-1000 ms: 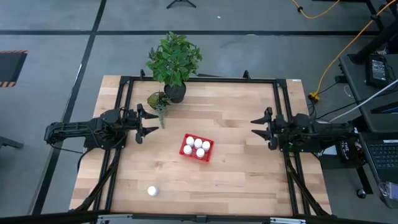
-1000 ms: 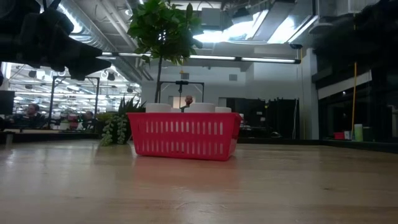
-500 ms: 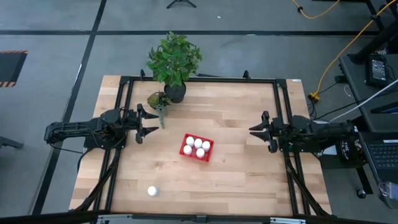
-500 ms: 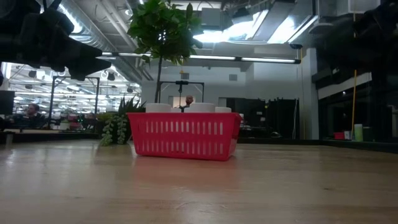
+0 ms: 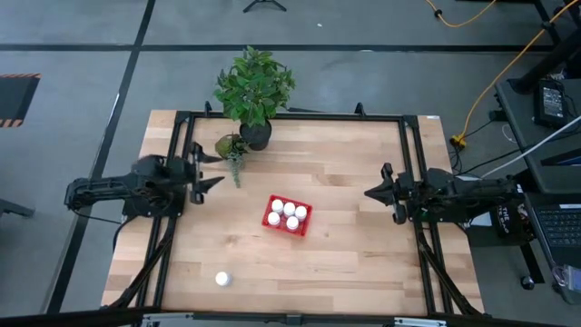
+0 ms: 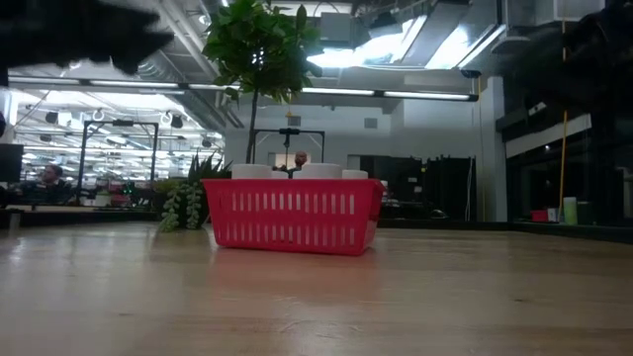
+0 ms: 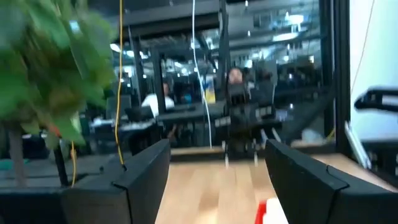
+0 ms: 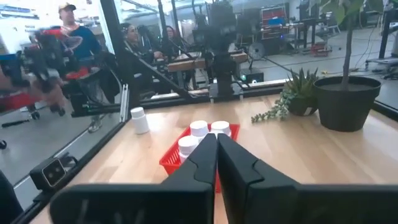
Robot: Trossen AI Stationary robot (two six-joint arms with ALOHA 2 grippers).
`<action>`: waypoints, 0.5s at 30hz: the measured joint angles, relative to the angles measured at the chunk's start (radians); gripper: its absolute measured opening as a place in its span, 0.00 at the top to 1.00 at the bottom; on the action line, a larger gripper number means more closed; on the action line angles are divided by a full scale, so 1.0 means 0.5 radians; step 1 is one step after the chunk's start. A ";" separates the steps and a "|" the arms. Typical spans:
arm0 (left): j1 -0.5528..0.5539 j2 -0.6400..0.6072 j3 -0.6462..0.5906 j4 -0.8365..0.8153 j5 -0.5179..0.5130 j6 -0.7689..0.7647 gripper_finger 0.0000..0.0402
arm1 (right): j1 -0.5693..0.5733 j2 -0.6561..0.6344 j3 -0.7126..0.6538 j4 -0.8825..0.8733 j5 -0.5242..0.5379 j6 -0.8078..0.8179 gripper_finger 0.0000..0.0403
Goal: Pick and place pill bottles into a basket
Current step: Put the white pill bottle into the bin
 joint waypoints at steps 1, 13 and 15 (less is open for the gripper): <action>0.000 0.014 0.072 -0.036 0.000 -0.012 0.36 | 0.000 0.000 0.000 -0.016 0.000 -0.020 0.97; -0.105 1.111 1.814 -1.086 0.444 -0.239 0.36 | -0.001 0.001 0.000 -0.023 0.014 -0.114 0.95; -0.123 1.290 2.054 -1.196 0.444 -0.503 0.36 | -0.001 0.001 0.000 -0.023 0.014 -0.112 0.95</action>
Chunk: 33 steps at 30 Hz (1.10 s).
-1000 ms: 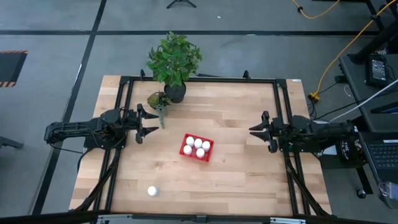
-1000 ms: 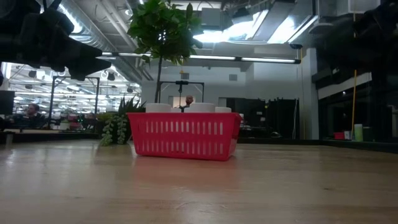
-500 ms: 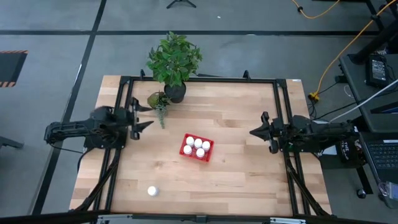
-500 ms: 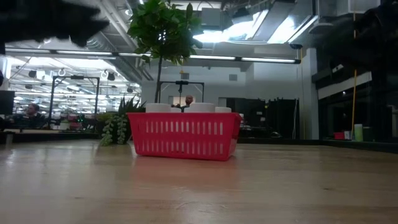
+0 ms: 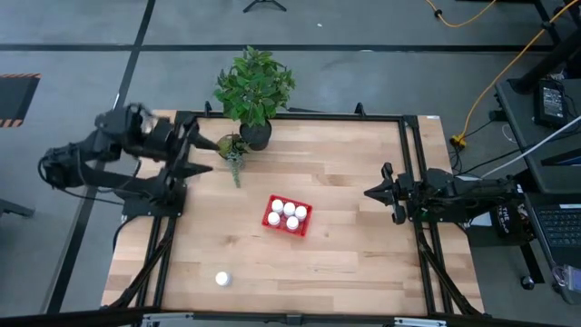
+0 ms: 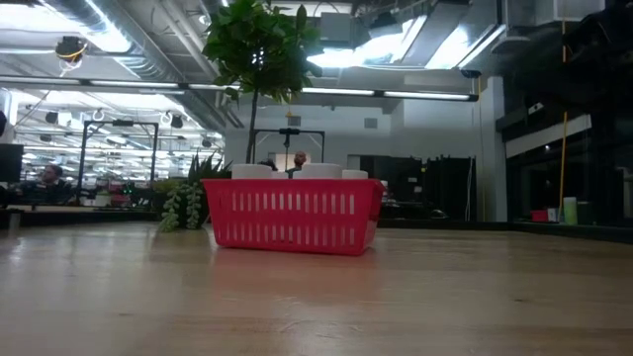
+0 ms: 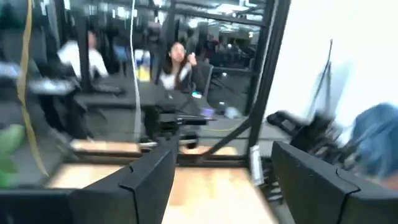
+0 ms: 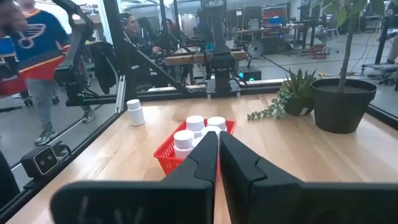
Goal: Pick and place pill bottles into a basket
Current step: Put the white pill bottle into the bin
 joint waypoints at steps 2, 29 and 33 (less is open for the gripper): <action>-0.009 0.143 0.178 -0.043 -0.001 -0.202 0.36 | 0.000 0.000 0.000 0.000 0.001 -0.005 0.95; -0.010 0.427 0.392 0.002 0.215 -0.565 0.36 | 0.000 0.000 0.000 -0.002 0.002 -0.004 0.95; -0.010 0.453 0.391 -0.022 0.211 -0.456 0.36 | -0.001 0.000 0.000 -0.002 0.002 -0.004 0.95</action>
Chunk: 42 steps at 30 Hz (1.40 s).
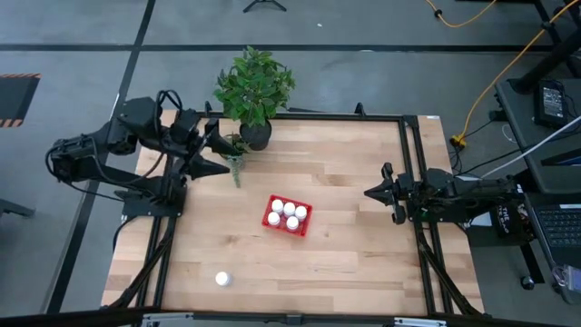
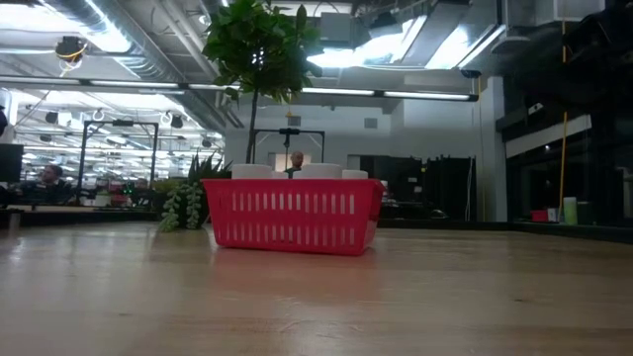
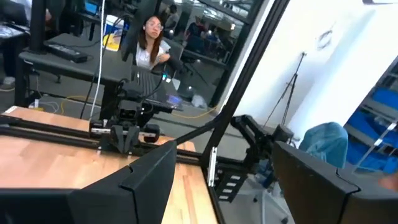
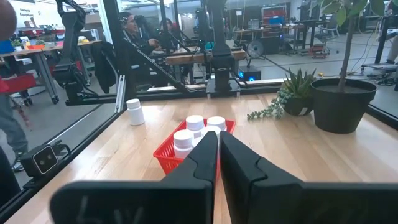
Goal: Pick and place pill bottles into a basket
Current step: Put the white pill bottle into the bin
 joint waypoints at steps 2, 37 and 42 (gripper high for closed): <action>0.001 0.024 0.000 -0.026 0.051 0.055 0.36 | 0.001 0.000 0.000 0.000 0.000 0.000 0.95; -1.278 0.844 -0.002 -1.513 -0.627 0.655 0.36 | 0.000 0.000 0.000 0.000 0.000 0.000 0.95; -1.435 1.087 0.066 -1.513 -0.632 0.676 0.35 | 0.000 0.000 0.000 0.000 0.000 0.000 0.95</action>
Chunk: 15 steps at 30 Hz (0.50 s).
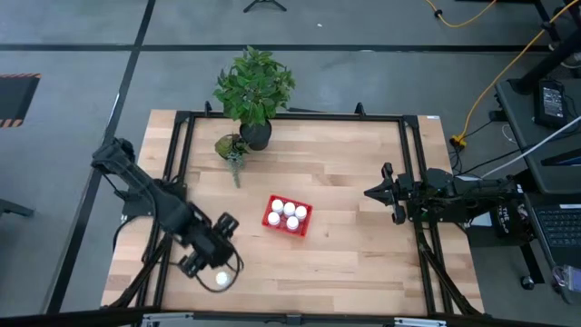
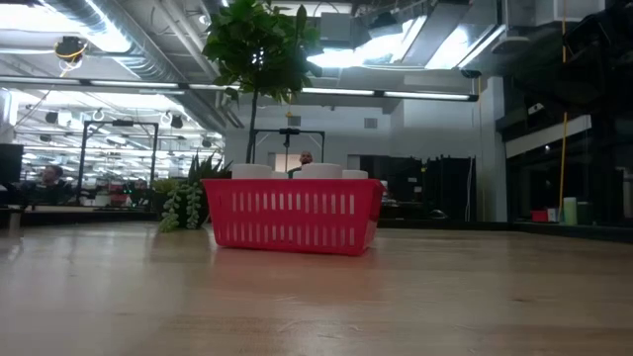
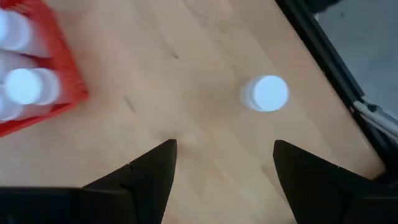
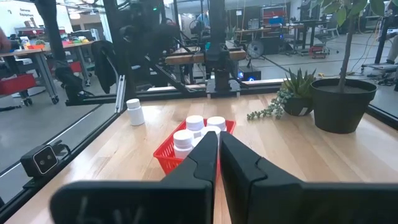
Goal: Pick and place pill bottles into a basket
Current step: Put the white pill bottle into the bin
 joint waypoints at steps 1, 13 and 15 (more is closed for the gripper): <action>-0.020 0.034 0.019 -0.007 0.001 -0.021 0.34 | 0.000 0.000 0.000 0.000 0.000 0.000 0.95; -0.176 0.254 0.086 0.045 -0.013 -0.417 0.16 | 0.000 0.000 0.000 0.000 0.000 0.000 0.95; -0.214 0.291 0.078 0.080 -0.003 -0.463 0.14 | 0.000 0.000 0.000 0.000 0.000 0.000 0.95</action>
